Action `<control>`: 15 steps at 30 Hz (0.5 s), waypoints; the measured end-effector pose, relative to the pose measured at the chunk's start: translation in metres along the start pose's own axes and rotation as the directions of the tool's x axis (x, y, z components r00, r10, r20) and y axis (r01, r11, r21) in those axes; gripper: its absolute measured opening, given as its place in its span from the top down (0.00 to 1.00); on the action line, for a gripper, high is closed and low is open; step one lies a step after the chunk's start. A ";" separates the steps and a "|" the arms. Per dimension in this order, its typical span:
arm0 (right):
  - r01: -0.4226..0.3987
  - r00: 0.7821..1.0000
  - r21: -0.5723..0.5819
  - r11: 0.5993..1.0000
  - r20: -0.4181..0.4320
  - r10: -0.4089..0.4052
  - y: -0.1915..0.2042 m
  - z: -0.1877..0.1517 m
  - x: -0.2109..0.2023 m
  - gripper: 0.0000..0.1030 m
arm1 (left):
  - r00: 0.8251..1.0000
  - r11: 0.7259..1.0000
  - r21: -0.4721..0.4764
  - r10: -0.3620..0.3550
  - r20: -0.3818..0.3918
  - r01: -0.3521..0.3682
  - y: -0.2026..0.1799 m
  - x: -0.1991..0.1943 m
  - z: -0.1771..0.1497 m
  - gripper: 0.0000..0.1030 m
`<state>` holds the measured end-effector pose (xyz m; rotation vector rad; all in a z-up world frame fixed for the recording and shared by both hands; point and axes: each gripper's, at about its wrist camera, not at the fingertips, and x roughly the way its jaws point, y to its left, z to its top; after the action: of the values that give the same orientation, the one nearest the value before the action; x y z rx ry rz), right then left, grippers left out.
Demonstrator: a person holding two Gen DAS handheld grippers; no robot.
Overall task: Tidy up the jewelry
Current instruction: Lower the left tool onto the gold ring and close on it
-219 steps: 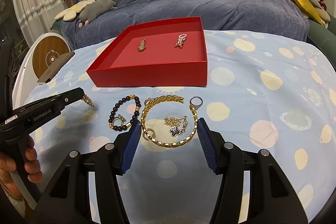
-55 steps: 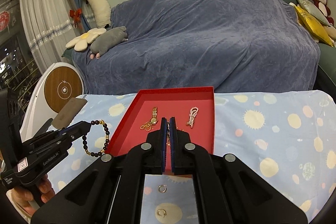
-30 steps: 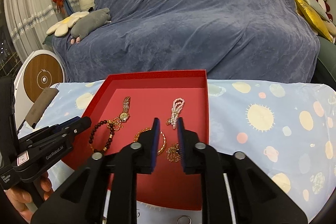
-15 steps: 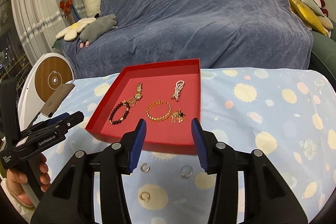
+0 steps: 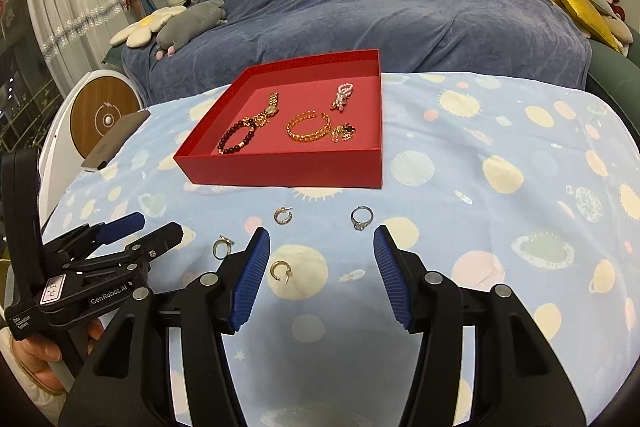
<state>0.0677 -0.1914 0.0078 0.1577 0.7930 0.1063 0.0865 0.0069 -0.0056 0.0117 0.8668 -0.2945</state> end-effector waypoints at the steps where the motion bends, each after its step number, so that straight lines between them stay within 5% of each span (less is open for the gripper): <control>1: 0.004 1.000 0.002 1.000 -0.008 -0.004 -0.001 -0.002 0.002 0.48 | 1.000 1.000 0.004 -0.006 -0.007 0.007 -0.002 0.003 -0.001 0.31; 15: 0.014 0.998 0.001 1.000 -0.053 -0.014 -0.006 -0.013 0.017 0.48 | 0.999 0.998 0.061 -0.010 -0.040 0.012 -0.024 0.023 -0.008 0.30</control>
<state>0.0704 -0.1931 -0.0147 0.1507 0.8469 0.0969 0.0886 -0.0207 -0.0253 0.0697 0.8973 -0.3320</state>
